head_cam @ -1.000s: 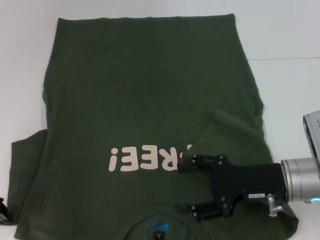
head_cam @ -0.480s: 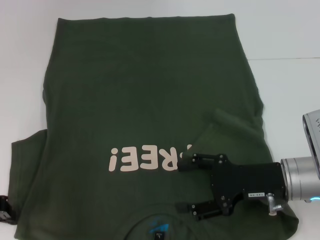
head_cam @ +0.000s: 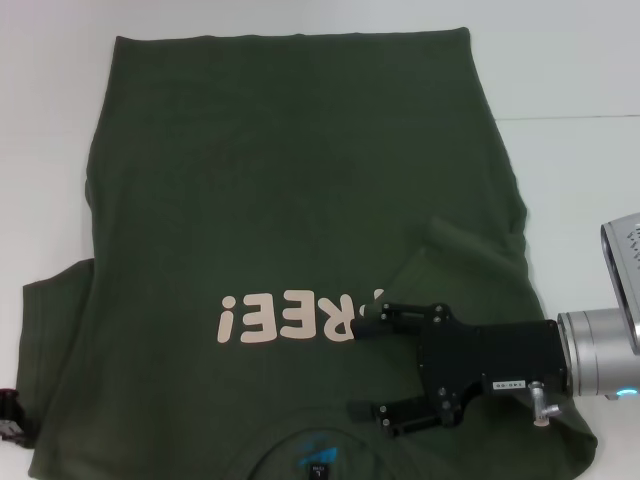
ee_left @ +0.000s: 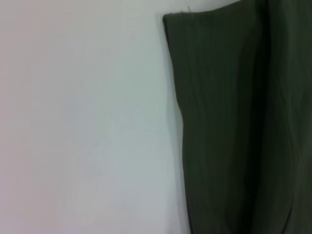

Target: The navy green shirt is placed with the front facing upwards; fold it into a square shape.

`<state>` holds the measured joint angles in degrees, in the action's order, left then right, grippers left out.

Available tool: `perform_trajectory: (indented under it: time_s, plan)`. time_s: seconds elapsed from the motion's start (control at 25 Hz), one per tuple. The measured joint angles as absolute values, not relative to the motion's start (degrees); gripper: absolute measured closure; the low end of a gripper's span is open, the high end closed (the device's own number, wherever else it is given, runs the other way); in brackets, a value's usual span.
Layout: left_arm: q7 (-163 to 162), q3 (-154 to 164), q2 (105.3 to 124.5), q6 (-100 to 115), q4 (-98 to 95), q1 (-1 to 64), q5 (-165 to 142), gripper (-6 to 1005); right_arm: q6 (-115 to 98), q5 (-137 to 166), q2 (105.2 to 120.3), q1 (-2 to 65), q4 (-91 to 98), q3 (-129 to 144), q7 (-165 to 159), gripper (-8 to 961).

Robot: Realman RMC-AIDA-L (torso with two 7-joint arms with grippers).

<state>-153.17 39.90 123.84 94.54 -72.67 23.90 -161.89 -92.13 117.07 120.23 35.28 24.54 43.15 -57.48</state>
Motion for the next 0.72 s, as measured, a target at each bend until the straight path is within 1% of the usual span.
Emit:
perform_trajectory:
  time_s: [0.72]
  plan:
    - [-153.0, 40.6, 124.04, 93.9, -72.9, 25.5, -161.9, 969, -91.9, 117.1, 120.23, 35.3, 24.5, 43.2, -57.5, 27]
